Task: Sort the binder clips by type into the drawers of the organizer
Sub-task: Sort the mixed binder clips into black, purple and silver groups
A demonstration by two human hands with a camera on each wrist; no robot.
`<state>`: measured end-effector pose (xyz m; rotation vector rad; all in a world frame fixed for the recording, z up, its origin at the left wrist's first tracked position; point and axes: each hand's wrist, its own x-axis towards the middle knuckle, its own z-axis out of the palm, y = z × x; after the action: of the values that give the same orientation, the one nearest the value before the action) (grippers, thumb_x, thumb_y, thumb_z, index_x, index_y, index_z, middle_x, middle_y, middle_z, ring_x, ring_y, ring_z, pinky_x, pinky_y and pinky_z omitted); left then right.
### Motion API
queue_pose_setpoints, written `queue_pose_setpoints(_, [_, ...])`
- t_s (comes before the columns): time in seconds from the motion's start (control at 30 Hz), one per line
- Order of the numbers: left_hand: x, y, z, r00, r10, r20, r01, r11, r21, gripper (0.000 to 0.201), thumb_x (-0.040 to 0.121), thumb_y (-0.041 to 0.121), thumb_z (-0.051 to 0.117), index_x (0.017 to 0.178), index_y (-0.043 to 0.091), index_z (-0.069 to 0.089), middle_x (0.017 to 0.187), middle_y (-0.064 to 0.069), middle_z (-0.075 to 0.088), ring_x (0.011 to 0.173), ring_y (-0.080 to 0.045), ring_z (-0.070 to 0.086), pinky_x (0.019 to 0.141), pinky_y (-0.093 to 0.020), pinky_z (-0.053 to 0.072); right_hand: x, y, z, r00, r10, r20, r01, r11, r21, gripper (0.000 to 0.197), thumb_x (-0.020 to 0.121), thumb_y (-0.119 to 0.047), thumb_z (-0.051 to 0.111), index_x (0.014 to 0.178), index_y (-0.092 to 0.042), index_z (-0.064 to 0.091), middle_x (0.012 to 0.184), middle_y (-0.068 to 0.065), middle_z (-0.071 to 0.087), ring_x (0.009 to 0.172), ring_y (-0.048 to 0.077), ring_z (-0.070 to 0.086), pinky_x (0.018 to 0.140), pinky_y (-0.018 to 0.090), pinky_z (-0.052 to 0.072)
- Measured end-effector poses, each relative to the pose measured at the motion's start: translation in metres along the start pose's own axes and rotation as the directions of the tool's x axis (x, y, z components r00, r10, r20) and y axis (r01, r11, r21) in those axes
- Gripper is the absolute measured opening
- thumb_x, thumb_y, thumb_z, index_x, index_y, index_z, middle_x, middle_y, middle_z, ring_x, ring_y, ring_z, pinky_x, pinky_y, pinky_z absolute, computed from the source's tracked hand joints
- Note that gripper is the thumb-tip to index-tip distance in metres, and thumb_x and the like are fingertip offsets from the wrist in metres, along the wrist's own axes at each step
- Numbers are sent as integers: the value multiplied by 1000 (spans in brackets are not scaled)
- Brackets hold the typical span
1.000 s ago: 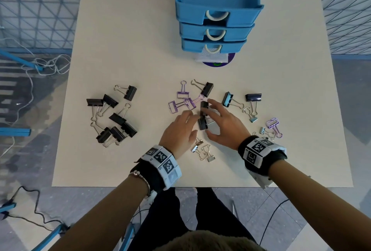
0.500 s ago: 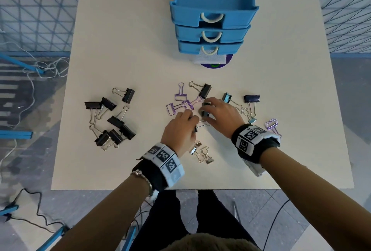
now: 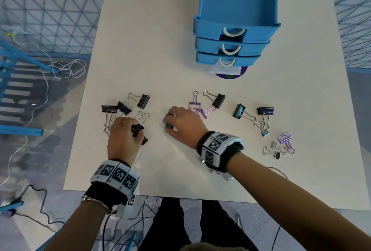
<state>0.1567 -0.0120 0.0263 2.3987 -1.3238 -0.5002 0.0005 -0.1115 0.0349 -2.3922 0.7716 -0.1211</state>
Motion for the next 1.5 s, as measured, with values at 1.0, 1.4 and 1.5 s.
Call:
queue_pose_setpoints(1.0, [62,169,91,674,502,541,-686,697,208,56,84,2,51,135,15,32,142,-11,28,116,-30,41,78,-38,45,-91,112,-41,831,503,-237,-521,854,-16,29,76,0,66,105,0,62,112,22,60,100,41,55,79,45,46])
queue_pose_setpoints(1.4, [56,159,53,851,514,106,-485,847,-216,33,78,-1,62,110,1,59,116,-19,57,97,-34,57,82,-42,50,-66,77,-37,892,321,-320,-305,947,100,32,70,-6,72,100,-1,63,94,20,65,81,36,61,71,42,51])
queue_pose_setpoints(1.5, [42,116,25,935,353,30,-341,920,-195,32,76,2,67,108,3,61,111,-18,58,95,-31,59,83,-30,45,-51,41,-17,960,171,-221,-155,984,88,30,67,-5,72,96,-1,64,91,20,67,78,34,63,68,40,52])
